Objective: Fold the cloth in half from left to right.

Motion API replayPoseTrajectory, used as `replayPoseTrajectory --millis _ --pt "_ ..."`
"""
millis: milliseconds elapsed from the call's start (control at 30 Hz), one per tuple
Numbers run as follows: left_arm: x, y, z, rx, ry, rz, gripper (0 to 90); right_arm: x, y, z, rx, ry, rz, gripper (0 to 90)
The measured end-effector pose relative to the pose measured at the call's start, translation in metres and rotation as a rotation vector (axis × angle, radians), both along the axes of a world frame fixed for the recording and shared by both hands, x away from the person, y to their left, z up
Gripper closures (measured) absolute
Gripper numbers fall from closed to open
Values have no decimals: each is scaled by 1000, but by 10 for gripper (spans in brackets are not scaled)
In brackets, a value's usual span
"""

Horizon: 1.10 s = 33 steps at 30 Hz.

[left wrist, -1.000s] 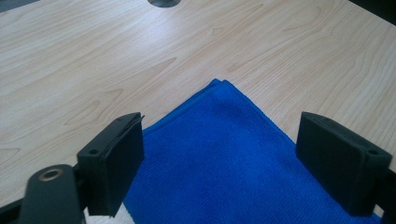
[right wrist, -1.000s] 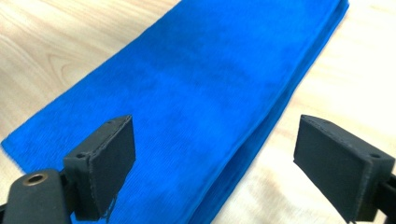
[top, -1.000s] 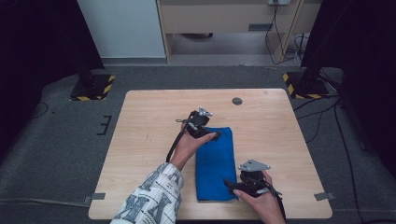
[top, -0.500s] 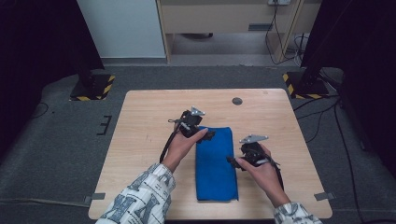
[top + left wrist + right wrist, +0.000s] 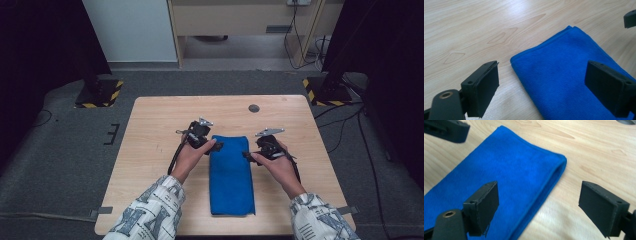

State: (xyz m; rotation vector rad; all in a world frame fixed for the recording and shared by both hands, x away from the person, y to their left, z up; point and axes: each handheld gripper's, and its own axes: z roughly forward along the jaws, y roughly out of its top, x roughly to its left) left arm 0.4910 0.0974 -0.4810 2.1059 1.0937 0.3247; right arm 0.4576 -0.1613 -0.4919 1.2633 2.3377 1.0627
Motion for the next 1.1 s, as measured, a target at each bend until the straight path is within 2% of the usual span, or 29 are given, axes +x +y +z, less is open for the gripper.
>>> replayPoseTrajectory --millis 367,433,600,867,1100 --pt "13 3 -16 16 22 26 117 29 12 -2 -11 28 19 192" --pt "14 2 -19 21 26 30 128 35 12 -4 1 40 11 215" --pt "18 1 -24 43 33 42 160 46 12 -7 -9 50 -3 273" --pt "21 -3 -32 69 45 51 196 55 7 -18 -36 85 -54 350" --pt "25 -6 -42 80 51 66 236 59 13 -29 -50 111 -59 375"
